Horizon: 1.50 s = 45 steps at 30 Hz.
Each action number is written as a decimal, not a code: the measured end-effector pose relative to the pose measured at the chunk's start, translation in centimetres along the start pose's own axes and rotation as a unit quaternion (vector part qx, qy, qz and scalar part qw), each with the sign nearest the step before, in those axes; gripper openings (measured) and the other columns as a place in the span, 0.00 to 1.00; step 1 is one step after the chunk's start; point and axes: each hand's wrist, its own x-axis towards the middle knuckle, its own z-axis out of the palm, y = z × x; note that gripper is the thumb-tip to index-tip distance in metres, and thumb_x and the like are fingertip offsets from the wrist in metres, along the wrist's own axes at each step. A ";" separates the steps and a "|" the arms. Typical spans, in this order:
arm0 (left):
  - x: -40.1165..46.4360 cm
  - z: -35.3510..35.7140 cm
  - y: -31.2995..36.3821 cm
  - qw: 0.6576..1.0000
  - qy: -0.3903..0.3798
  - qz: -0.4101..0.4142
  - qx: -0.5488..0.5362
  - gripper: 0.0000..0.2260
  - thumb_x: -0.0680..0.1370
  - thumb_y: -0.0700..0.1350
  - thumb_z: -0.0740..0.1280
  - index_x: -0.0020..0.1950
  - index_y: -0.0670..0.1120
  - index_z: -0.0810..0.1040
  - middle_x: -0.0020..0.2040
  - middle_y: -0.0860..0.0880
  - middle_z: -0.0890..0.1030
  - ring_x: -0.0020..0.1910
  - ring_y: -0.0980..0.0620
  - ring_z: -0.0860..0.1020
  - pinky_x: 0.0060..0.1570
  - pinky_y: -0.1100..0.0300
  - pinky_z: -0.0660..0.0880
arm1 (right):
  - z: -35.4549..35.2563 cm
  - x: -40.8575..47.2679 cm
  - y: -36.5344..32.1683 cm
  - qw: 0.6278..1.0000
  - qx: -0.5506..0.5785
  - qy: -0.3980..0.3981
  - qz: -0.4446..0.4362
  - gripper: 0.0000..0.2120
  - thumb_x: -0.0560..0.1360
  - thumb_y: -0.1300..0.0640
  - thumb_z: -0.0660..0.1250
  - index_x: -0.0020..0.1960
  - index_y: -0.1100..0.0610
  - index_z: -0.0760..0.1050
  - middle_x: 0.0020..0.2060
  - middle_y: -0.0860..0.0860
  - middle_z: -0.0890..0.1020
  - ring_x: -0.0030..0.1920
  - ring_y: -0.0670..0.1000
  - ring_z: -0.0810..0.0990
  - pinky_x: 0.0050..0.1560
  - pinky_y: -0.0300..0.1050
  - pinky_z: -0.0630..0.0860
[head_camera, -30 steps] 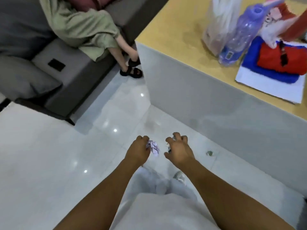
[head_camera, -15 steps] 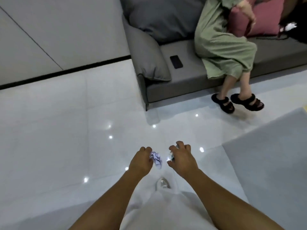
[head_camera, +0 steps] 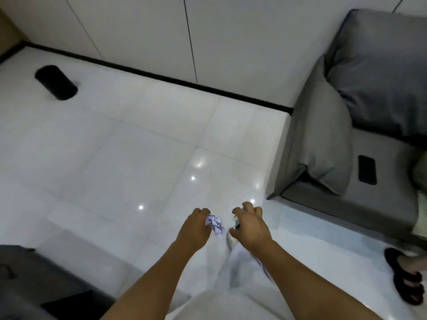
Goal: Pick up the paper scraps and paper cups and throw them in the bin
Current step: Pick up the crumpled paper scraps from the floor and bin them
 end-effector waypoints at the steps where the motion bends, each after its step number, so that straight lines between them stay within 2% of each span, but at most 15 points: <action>1: 1.6 -1.2 -0.1 1.000 0.009 -0.012 -0.009 0.10 0.78 0.42 0.62 0.58 0.42 0.75 0.53 0.43 0.75 0.51 0.47 0.77 0.46 0.66 0.68 | -0.8 2.3 -0.6 1.000 -0.010 -0.008 -0.013 0.23 0.75 0.52 0.66 0.68 0.51 0.68 0.71 0.51 0.62 0.68 0.55 0.60 0.57 0.43 0.71; 4: 5.9 -5.1 -0.6 0.997 0.033 -0.053 -0.038 0.09 0.78 0.42 0.62 0.57 0.42 0.75 0.53 0.43 0.76 0.51 0.47 0.77 0.49 0.63 0.70 | -3.2 8.7 -3.2 0.998 -0.031 -0.030 -0.056 0.23 0.74 0.52 0.67 0.68 0.51 0.68 0.71 0.51 0.62 0.68 0.55 0.60 0.55 0.44 0.73; 8: 10.8 -10.7 -2.6 0.988 0.082 -0.105 -0.074 0.09 0.79 0.42 0.61 0.58 0.42 0.74 0.53 0.44 0.75 0.51 0.48 0.77 0.45 0.67 0.66 | -6.1 16.9 -7.8 0.990 -0.059 -0.048 -0.115 0.23 0.74 0.52 0.67 0.68 0.51 0.68 0.71 0.51 0.62 0.68 0.55 0.60 0.56 0.44 0.72; 14: 17.2 -18.9 -9.7 0.971 0.119 -0.172 -0.118 0.12 0.78 0.42 0.62 0.61 0.43 0.73 0.55 0.43 0.74 0.52 0.47 0.76 0.47 0.65 0.68 | -6.9 29.0 -16.4 0.978 -0.093 -0.080 -0.171 0.23 0.74 0.51 0.68 0.67 0.52 0.69 0.70 0.51 0.62 0.68 0.56 0.61 0.55 0.44 0.73; 19: 23.9 -27.8 -17.9 0.965 0.144 -0.183 -0.124 0.11 0.78 0.41 0.62 0.60 0.42 0.74 0.54 0.42 0.75 0.51 0.46 0.76 0.48 0.62 0.70 | -6.1 39.8 -26.8 0.971 -0.099 -0.077 -0.205 0.22 0.74 0.51 0.68 0.66 0.52 0.70 0.69 0.52 0.63 0.66 0.56 0.61 0.55 0.44 0.73; 26: 31.1 -41.6 -28.4 0.955 0.177 -0.202 -0.128 0.08 0.77 0.40 0.62 0.55 0.42 0.75 0.51 0.43 0.75 0.49 0.45 0.77 0.44 0.63 0.68 | -6.8 51.7 -42.5 0.964 -0.090 -0.077 -0.239 0.22 0.73 0.51 0.69 0.65 0.52 0.71 0.68 0.51 0.65 0.65 0.55 0.63 0.53 0.43 0.73; 30: 34.9 -47.2 -33.0 0.948 0.184 -0.223 -0.136 0.08 0.77 0.41 0.62 0.55 0.42 0.75 0.50 0.43 0.75 0.48 0.46 0.76 0.41 0.65 0.65 | -7.3 57.9 -48.7 0.961 -0.088 -0.095 -0.246 0.22 0.73 0.51 0.68 0.66 0.52 0.71 0.68 0.52 0.65 0.65 0.56 0.62 0.55 0.44 0.73; 35: 41.4 -53.9 -38.7 0.938 0.196 -0.246 -0.147 0.09 0.77 0.42 0.62 0.57 0.44 0.74 0.52 0.44 0.74 0.48 0.46 0.77 0.42 0.64 0.66 | -7.6 67.3 -55.9 0.952 -0.101 -0.130 -0.259 0.23 0.74 0.52 0.68 0.67 0.52 0.69 0.69 0.53 0.64 0.66 0.56 0.61 0.56 0.46 0.74; 45: 55.3 -71.4 -48.6 0.915 0.234 -0.285 -0.162 0.10 0.77 0.42 0.62 0.57 0.42 0.74 0.52 0.42 0.74 0.50 0.45 0.77 0.43 0.63 0.67 | -10.3 87.6 -74.1 0.929 -0.121 -0.126 -0.326 0.23 0.74 0.50 0.69 0.67 0.52 0.70 0.69 0.53 0.64 0.66 0.57 0.62 0.57 0.46 0.73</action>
